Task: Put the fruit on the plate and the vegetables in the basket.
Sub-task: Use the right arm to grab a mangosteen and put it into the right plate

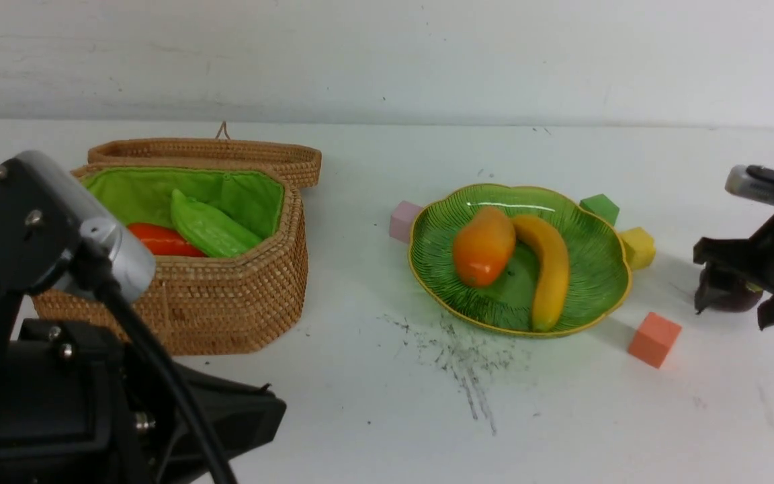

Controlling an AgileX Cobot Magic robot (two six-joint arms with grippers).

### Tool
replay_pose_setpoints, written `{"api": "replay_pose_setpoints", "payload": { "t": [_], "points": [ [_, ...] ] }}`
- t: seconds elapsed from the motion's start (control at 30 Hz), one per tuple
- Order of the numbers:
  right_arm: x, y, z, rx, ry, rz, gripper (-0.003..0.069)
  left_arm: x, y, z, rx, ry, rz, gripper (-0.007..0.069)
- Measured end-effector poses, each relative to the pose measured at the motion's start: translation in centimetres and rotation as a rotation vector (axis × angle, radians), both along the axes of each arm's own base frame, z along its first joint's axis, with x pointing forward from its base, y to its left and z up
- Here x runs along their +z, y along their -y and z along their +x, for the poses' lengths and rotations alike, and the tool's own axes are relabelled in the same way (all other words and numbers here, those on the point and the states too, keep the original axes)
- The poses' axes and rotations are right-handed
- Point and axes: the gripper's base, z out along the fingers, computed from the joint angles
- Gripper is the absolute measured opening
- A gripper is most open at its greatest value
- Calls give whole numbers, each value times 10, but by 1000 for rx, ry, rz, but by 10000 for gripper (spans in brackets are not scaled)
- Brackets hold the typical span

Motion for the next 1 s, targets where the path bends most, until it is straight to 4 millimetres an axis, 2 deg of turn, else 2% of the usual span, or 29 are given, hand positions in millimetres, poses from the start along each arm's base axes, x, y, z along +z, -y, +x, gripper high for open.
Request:
{"api": "replay_pose_setpoints", "payload": {
  "t": [0.07,0.13,0.47,1.0],
  "points": [
    [9,0,-1,0,25,-3,595,0,0,0,0,0,0,-10],
    [10,0,-1,0,35,-9,598,0,0,0,0,0,0,-10],
    [-8,10,26,3,168,-106,599,-2,0,-2,-10,-19,17,-10],
    [-35,15,43,16,196,-150,603,-4,-1,-3,-19,-39,34,-8]
  ]
}}
